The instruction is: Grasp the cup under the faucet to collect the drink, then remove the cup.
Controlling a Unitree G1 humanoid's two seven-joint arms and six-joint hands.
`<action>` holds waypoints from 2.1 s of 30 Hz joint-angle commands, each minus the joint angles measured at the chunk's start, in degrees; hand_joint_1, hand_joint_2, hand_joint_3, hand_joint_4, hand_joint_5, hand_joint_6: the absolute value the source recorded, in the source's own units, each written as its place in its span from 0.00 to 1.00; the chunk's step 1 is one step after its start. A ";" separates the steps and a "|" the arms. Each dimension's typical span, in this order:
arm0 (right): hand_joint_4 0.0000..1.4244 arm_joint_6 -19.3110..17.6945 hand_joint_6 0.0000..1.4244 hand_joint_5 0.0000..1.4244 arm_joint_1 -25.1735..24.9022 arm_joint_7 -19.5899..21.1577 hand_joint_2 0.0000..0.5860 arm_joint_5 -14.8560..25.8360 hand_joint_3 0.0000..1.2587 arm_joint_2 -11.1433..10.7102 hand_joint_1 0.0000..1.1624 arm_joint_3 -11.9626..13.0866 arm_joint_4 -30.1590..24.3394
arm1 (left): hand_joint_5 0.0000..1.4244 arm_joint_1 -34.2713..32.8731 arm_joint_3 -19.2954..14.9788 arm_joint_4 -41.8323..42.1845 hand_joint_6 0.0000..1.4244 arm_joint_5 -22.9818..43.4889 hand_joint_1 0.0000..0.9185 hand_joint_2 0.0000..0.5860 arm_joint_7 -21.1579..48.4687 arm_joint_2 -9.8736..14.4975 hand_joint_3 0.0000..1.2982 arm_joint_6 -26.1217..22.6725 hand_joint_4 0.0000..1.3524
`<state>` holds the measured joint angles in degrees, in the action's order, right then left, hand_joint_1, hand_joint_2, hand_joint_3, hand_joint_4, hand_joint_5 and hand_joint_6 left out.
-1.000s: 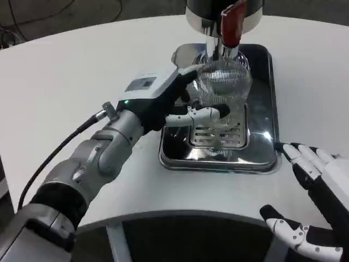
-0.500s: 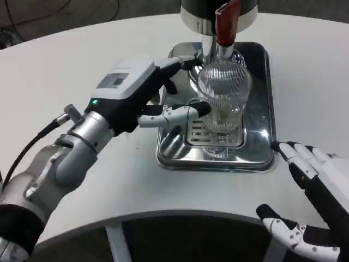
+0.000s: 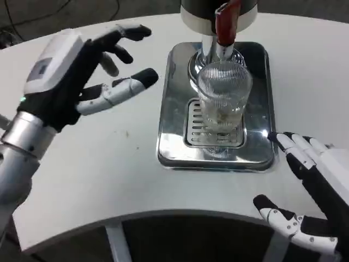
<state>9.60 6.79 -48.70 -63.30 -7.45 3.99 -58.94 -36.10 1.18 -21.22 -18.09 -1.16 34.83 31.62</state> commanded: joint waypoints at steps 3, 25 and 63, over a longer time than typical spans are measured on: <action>0.00 0.77 0.00 0.00 -0.62 0.23 0.69 0.25 0.03 -0.40 0.28 -0.75 0.74 | 0.28 3.52 -6.33 7.05 0.23 19.54 0.00 0.24 11.12 -0.81 0.28 -2.20 0.25; 0.00 1.70 0.00 0.00 -2.00 0.54 0.69 -2.62 0.03 0.50 0.28 -4.96 1.60 | 0.13 -10.72 -10.96 12.98 0.10 49.12 0.00 0.22 37.83 -1.42 0.10 -41.21 0.04; 0.00 0.46 0.00 0.00 1.21 1.22 0.69 0.95 0.03 0.60 0.28 -0.69 -1.06 | 0.16 -30.31 0.50 -6.67 0.12 29.19 0.00 0.23 46.51 -11.71 0.16 -34.62 0.09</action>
<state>10.78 7.50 -47.96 -63.28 -7.17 2.73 -58.99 -65.11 1.11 -26.64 12.24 44.41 23.42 -4.77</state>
